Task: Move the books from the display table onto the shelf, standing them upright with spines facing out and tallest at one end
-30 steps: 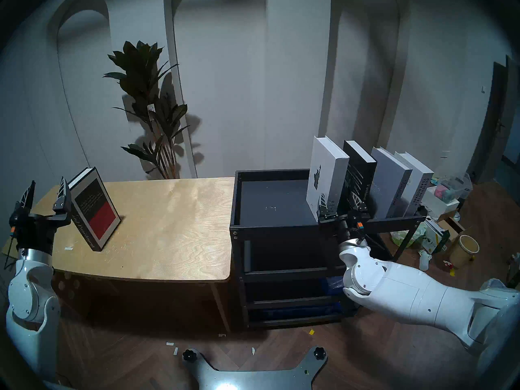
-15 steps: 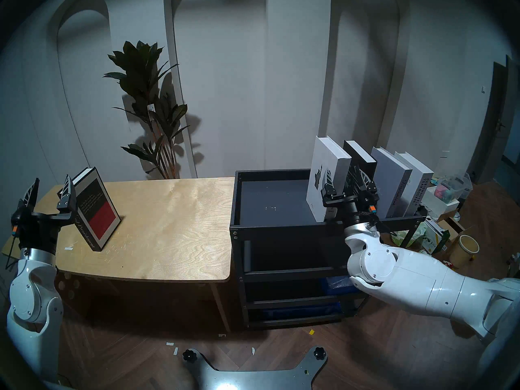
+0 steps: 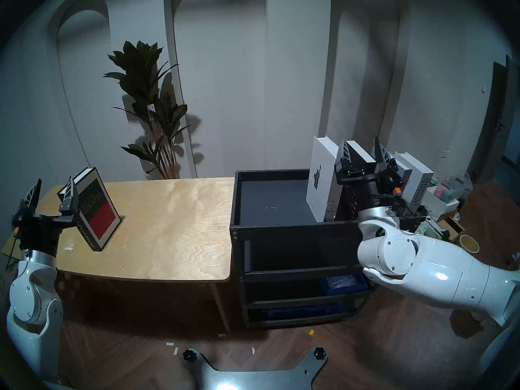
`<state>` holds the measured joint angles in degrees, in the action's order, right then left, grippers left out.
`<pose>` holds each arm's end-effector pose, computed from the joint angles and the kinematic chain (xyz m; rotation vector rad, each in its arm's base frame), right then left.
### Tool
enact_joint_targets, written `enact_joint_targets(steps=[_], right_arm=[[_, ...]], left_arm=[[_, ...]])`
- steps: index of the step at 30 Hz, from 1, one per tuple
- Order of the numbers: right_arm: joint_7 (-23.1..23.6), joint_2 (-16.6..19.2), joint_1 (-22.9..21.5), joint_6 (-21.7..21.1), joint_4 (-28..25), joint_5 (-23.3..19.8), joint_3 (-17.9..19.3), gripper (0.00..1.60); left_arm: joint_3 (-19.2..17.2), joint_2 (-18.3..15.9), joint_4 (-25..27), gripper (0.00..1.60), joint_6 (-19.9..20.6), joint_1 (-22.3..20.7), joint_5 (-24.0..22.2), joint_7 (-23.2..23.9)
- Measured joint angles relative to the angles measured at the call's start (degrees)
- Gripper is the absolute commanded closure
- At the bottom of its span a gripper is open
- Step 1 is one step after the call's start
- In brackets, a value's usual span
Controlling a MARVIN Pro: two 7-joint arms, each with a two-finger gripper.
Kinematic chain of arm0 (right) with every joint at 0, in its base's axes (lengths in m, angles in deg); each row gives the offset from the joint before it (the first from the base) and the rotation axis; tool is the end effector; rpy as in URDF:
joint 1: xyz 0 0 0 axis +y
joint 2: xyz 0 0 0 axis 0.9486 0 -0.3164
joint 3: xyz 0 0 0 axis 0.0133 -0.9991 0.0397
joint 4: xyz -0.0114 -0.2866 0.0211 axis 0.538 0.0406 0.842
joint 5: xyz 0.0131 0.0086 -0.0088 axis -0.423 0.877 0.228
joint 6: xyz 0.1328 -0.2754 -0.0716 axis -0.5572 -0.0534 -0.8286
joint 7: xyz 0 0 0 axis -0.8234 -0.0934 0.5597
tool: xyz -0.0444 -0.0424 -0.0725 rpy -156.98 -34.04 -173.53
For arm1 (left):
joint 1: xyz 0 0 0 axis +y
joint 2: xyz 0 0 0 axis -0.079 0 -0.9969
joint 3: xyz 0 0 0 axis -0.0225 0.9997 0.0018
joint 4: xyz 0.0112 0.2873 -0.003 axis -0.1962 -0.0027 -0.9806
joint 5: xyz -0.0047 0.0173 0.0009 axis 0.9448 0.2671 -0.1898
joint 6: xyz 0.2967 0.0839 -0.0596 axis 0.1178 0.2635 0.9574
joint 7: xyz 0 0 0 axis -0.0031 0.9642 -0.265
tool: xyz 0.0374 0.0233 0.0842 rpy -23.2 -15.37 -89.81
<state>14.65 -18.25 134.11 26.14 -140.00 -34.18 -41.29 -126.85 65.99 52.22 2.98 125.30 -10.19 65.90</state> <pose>0.3765 -0.0841 -0.1325 -1.2670 0.0140 -2.7526 0.2455 0.1871 -0.1458 -1.5956 -0.0150 -2.3670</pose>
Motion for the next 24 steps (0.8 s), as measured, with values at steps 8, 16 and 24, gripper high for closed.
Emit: enact_joint_targets(steps=[8, 16, 24], right_arm=[[0.62, 4.58, 3.02, 4.42, -6.88, 2.89, -1.13, 0.00], [1.98, 8.34, 8.52, 5.17, -14.09, 5.04, -7.94, 0.00], [2.26, 10.82, 14.11, 5.31, -17.71, 6.14, -15.67, 0.00]], left_arm=[[-3.12, -1.76, -7.79, 0.00, 0.04, 0.82, -0.23, 2.86], [-5.48, -3.93, -14.89, 0.00, 0.02, 0.07, 0.44, 4.84], [-5.23, -6.55, -19.16, 0.00, 0.01, -2.36, -0.01, 6.89]])
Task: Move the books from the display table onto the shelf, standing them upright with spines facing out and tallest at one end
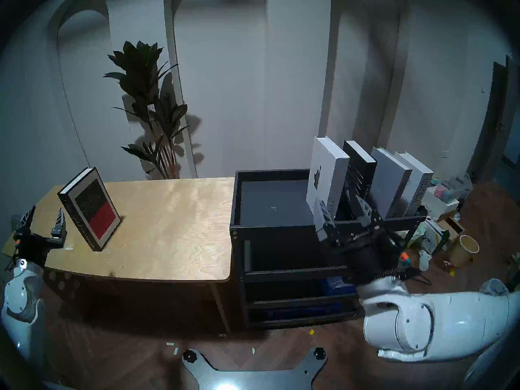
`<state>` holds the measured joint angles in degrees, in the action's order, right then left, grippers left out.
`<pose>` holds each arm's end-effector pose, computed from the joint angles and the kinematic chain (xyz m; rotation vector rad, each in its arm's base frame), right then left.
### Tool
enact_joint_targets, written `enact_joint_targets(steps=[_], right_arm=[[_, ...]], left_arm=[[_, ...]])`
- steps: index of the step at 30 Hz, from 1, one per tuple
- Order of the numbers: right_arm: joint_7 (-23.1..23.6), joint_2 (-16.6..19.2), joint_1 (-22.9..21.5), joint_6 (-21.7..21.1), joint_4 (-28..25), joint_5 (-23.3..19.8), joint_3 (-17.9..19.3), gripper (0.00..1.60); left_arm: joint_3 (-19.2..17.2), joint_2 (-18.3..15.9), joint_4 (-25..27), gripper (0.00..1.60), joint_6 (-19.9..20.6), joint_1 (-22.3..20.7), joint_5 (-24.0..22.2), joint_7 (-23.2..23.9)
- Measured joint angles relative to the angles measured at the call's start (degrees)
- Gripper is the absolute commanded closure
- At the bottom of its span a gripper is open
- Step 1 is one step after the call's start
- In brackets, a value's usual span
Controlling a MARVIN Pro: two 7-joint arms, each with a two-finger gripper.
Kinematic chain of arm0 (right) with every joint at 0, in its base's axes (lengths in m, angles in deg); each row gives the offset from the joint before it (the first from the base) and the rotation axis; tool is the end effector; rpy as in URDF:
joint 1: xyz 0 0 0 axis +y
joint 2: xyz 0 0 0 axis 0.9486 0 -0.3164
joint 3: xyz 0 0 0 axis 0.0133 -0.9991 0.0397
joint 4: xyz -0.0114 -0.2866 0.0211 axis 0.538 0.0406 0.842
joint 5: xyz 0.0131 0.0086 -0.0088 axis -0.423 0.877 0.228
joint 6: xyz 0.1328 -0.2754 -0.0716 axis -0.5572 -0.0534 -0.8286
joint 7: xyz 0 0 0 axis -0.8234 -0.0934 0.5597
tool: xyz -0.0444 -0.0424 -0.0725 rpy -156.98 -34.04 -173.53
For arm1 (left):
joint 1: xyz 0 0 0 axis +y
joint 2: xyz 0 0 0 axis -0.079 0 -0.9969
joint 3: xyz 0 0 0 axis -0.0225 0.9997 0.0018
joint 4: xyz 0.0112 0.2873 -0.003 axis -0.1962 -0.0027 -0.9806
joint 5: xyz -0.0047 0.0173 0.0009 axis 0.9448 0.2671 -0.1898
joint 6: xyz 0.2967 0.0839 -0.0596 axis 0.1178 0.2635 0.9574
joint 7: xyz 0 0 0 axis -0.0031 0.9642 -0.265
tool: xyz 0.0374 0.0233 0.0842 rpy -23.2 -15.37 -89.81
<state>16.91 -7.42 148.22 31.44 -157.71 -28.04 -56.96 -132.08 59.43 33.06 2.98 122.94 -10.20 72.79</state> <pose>0.2332 -0.0296 -0.2116 -1.5610 -0.1497 -2.2296 0.2530 0.2857 -0.1969 -1.7271 0.0759 -2.0906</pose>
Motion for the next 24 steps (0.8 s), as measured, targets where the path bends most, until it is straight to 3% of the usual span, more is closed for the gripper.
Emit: enact_joint_targets(steps=[12, 17, 24], right_arm=[[-0.24, 2.19, 7.21, 0.02, -0.51, 2.20, -10.48, 0.00], [-0.26, 2.73, 8.44, 0.02, -0.51, 3.72, -12.33, 0.00], [-0.30, 3.34, 9.12, 0.03, -0.57, 5.90, -13.44, 0.00]], left_arm=[[7.48, -5.21, -6.44, 0.00, 0.22, -6.57, -3.93, 4.06], [10.16, -7.83, -10.33, 0.00, 0.39, -9.46, -6.30, 5.51], [10.68, -11.53, -17.18, 0.00, 0.38, -14.00, -11.50, 7.61]])
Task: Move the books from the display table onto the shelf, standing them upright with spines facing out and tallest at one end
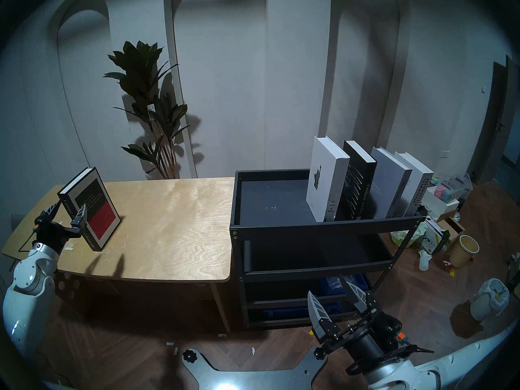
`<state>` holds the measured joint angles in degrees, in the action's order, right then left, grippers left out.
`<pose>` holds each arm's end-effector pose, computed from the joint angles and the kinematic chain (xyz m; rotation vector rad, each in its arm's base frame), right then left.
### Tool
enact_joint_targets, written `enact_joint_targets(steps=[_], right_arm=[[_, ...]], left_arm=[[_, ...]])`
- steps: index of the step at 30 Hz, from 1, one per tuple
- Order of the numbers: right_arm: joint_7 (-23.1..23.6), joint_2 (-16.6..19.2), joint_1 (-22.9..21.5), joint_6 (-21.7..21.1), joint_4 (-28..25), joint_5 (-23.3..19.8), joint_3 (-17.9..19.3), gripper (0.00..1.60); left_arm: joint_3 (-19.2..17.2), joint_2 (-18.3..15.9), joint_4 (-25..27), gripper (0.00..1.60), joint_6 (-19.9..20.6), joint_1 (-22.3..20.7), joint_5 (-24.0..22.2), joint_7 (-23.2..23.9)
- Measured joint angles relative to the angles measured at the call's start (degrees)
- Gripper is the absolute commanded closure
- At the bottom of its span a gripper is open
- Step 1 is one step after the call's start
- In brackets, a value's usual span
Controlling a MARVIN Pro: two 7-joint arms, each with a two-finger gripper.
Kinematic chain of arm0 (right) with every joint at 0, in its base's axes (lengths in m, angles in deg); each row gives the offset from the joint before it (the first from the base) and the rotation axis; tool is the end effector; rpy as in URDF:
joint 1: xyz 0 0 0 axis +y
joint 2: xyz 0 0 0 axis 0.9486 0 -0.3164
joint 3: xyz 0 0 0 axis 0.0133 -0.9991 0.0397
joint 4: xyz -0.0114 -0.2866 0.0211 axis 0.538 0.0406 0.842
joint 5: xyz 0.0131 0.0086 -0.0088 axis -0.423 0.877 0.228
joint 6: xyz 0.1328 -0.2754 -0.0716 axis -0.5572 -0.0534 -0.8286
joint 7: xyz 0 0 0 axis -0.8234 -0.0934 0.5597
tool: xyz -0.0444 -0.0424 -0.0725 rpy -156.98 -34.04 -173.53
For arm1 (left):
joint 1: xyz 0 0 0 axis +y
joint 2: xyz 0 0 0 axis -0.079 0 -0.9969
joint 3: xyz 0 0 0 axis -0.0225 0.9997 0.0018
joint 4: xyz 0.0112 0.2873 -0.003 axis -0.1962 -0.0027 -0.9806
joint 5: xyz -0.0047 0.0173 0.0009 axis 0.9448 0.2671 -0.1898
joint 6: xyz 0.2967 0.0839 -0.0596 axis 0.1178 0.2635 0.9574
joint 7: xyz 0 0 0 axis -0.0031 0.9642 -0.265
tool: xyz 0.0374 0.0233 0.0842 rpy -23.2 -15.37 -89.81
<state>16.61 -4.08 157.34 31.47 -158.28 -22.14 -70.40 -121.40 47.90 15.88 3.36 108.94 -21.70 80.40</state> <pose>0.1332 -0.0325 -0.2743 -1.8880 -0.2114 -1.9019 0.3229 0.3154 -0.2166 -1.9077 0.0745 -2.1768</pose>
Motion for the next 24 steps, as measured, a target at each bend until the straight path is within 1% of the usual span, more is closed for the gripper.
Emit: enact_joint_targets(steps=[6, 11, 20, 24], right_arm=[[-0.07, 0.32, 0.20, 0.00, -0.03, 1.62, -0.03, 0.00], [-0.15, 0.53, 0.39, 0.01, -0.03, 2.93, 0.09, 0.00], [-0.24, 0.78, 0.70, 0.01, 0.13, 5.10, 0.48, 0.00], [-0.24, 0.85, 0.87, 0.01, 0.13, 5.91, 0.59, 0.00]], left_arm=[[0.05, -2.29, -5.08, 0.00, -0.01, -3.44, -5.07, 2.17], [0.88, -3.95, -8.86, 0.00, 0.03, -6.25, -9.08, 4.62], [5.16, -5.91, -14.54, 0.00, 0.91, -11.51, -15.77, 10.14], [6.83, -6.33, -16.92, 0.00, 1.73, -13.54, -17.56, 12.25]])
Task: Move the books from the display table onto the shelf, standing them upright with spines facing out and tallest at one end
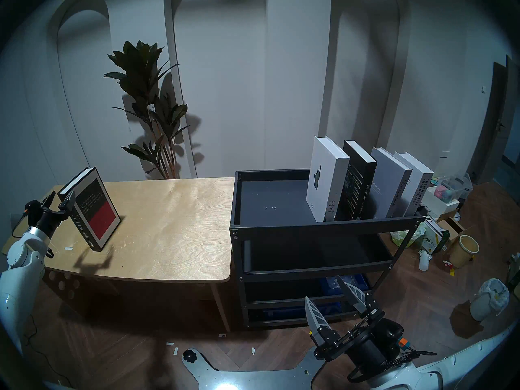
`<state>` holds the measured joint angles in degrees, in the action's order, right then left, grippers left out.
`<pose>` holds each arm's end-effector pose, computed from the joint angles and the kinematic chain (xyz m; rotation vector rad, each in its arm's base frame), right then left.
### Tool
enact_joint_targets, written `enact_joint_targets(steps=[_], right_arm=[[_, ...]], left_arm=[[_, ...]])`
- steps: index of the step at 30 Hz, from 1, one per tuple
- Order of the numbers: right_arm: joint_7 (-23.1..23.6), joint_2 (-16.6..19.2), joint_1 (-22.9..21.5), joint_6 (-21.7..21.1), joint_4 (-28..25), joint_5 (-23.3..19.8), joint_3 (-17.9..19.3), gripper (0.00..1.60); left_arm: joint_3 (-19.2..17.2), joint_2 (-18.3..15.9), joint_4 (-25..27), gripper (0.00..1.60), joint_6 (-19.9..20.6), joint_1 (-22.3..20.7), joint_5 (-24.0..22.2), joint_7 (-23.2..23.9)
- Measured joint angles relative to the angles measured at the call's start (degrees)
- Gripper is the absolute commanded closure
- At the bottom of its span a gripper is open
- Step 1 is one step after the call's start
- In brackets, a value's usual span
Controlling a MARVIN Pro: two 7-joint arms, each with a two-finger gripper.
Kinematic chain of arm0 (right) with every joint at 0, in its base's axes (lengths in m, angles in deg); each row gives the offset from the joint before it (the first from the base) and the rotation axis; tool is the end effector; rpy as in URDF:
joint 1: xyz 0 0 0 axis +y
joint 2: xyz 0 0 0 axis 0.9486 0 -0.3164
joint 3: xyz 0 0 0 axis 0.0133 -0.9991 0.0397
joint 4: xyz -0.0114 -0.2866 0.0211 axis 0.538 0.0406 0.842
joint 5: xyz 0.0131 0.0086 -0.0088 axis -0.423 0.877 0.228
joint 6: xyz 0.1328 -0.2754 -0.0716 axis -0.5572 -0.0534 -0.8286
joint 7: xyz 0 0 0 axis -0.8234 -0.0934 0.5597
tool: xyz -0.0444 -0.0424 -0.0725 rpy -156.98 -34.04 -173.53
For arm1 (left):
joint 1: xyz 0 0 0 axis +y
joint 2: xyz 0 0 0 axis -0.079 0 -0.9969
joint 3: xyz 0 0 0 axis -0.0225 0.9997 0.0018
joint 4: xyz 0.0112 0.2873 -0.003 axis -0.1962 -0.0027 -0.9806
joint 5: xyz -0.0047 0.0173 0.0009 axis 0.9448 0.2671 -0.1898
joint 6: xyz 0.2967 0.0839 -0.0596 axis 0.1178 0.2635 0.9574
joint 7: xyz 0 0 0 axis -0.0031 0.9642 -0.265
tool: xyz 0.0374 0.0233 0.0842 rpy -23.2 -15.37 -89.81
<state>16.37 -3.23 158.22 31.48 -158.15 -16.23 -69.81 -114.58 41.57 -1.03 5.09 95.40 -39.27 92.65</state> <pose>0.1284 -0.0315 -0.2695 -1.8152 -0.3201 -1.9299 0.3601 0.3657 -0.2129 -2.0378 -0.1240 -2.3360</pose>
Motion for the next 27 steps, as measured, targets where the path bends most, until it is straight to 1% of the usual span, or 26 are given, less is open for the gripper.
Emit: enact_joint_targets(steps=[11, 19, 20, 22, 27], right_arm=[[0.00, 0.10, 0.72, 0.00, 0.01, 2.21, 0.20, 0.00], [0.00, 0.11, 1.14, 0.00, -0.30, 3.84, 0.54, 0.00], [0.00, 0.11, 1.25, 0.01, -0.35, 4.12, 0.54, 0.00], [0.00, 0.10, 1.44, 0.01, -0.36, 4.49, 0.53, 0.00], [0.01, -0.29, 2.17, 0.01, -0.26, 5.86, 0.33, 0.00]], left_arm=[[3.35, -0.49, -7.57, 0.00, 2.29, -5.76, -3.95, 5.53], [5.68, -0.05, -12.07, 0.00, 4.33, -9.82, -7.92, 11.80], [6.02, 0.15, -12.69, 0.10, 4.62, -10.42, -8.57, 13.00], [6.45, 0.47, -13.51, 1.60, 4.93, -11.13, -9.34, 14.62], [7.92, 1.46, -15.45, 1.60, 4.79, -12.91, -10.44, 19.55]])
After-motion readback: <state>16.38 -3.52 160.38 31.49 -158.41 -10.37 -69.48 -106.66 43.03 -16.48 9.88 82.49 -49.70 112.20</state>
